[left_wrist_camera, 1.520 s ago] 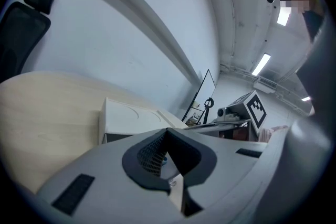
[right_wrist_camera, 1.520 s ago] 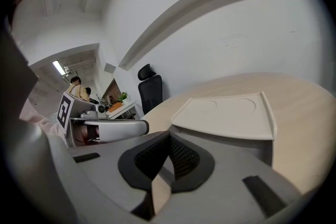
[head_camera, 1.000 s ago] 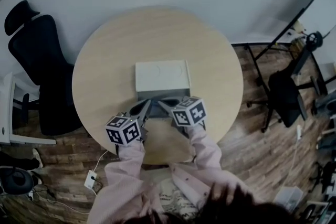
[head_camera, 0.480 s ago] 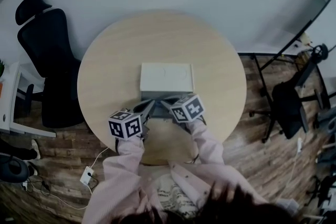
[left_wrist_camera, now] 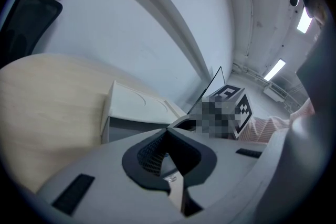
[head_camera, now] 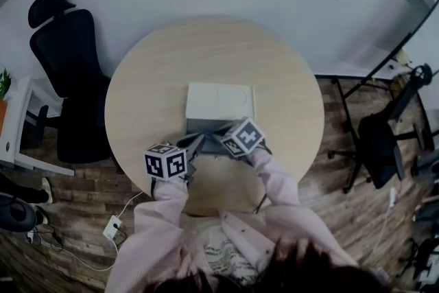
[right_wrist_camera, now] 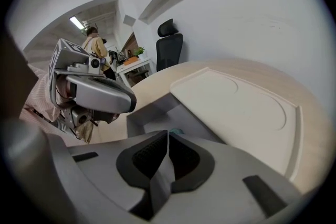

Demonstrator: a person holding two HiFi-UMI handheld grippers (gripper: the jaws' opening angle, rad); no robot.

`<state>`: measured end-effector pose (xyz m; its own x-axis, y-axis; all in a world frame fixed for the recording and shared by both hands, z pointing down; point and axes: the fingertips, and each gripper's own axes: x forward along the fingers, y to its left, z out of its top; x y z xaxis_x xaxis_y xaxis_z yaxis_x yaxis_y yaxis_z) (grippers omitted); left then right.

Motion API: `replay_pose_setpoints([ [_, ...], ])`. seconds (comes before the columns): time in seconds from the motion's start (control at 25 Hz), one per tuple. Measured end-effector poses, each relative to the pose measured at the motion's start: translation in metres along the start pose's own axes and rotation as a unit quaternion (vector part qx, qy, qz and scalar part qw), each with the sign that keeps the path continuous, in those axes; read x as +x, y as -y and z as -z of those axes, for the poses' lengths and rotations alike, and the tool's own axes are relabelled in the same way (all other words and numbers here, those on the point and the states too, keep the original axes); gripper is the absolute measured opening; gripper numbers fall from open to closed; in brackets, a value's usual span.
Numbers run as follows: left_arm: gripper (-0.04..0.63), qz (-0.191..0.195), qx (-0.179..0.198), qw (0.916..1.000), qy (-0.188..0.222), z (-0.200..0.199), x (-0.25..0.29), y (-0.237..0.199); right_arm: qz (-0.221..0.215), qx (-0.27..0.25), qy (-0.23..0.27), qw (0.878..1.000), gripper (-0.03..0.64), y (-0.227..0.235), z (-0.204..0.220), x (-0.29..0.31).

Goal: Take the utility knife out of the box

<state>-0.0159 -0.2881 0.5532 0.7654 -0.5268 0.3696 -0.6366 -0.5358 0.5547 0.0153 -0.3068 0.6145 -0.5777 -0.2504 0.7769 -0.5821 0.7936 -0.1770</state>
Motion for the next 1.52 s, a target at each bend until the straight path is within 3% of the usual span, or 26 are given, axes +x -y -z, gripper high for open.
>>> replay_pose_setpoints([
  [0.92, 0.009, -0.005, -0.010, 0.9997, -0.021, 0.015, 0.004, -0.001, 0.033, -0.083, -0.087, 0.992, 0.161, 0.016, 0.019, 0.019],
  [1.28, 0.009, -0.008, -0.019, 0.9995, -0.022, 0.018, 0.004, -0.007, -0.007, -0.082, -0.108, 0.991, 0.212, -0.001, 0.020, 0.026],
  [1.52, 0.009, -0.010, -0.022, 0.9995, -0.020, 0.017, 0.001, -0.011, -0.018, -0.096, -0.121, 0.988, 0.212, -0.009, 0.025, 0.035],
])
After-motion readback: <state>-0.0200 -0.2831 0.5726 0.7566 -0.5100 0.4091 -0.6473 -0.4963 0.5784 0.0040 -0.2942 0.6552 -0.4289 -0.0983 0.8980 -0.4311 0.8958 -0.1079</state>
